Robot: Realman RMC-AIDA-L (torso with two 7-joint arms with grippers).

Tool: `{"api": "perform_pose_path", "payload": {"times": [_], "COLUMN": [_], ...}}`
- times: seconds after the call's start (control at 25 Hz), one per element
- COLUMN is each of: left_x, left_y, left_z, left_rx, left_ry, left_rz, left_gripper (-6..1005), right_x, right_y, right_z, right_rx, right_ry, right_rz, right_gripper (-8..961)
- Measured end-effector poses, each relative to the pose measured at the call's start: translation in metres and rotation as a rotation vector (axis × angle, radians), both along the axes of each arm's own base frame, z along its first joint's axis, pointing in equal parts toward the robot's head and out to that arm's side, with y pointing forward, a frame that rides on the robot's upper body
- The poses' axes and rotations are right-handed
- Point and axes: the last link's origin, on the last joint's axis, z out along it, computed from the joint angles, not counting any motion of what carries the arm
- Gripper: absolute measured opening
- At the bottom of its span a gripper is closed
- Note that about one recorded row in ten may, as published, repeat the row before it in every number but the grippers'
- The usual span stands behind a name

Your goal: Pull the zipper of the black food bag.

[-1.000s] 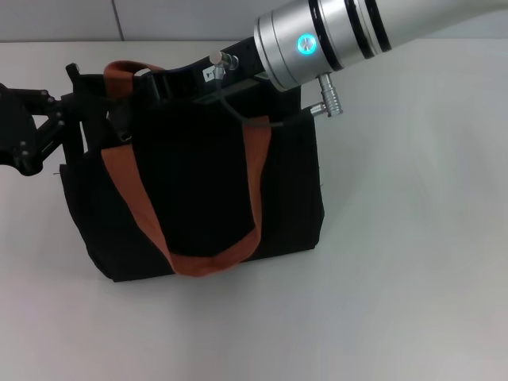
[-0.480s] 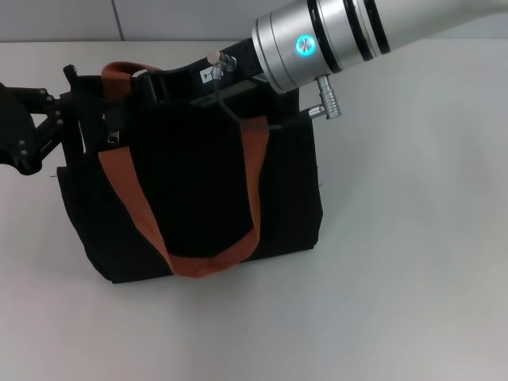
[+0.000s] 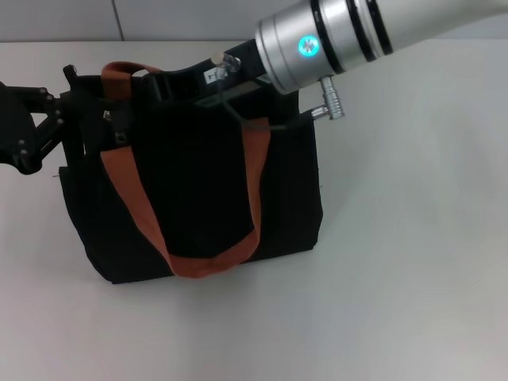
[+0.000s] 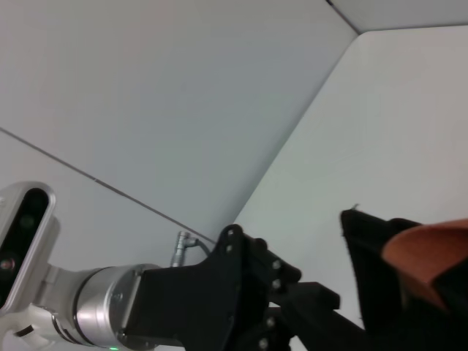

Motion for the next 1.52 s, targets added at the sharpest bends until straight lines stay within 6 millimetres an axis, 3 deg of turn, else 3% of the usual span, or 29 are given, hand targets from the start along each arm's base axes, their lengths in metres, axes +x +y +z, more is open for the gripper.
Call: {"api": "perform_pose_path", "payload": {"times": [0.48, 0.56, 0.76, 1.52], "left_x": [0.0, 0.0, 0.0, 0.001], "left_y": [0.0, 0.0, -0.001, 0.0], "left_z": [0.002, 0.002, 0.002, 0.001], "left_rx": [0.014, 0.015, 0.011, 0.008], "left_ry": [-0.017, -0.019, -0.022, -0.024], "left_rz": [0.005, 0.006, 0.004, -0.001], "left_gripper": [41, 41, 40, 38], "right_x": [0.01, 0.008, 0.002, -0.015], "right_y": [0.002, 0.003, 0.007, -0.006], "right_z": [0.005, 0.007, 0.008, -0.002], "right_rx": [0.018, 0.036, 0.074, 0.02], "right_ry": [-0.013, -0.021, -0.027, -0.004], "right_rz": [0.001, 0.019, 0.051, 0.096], "right_gripper": [114, 259, 292, 314]}}
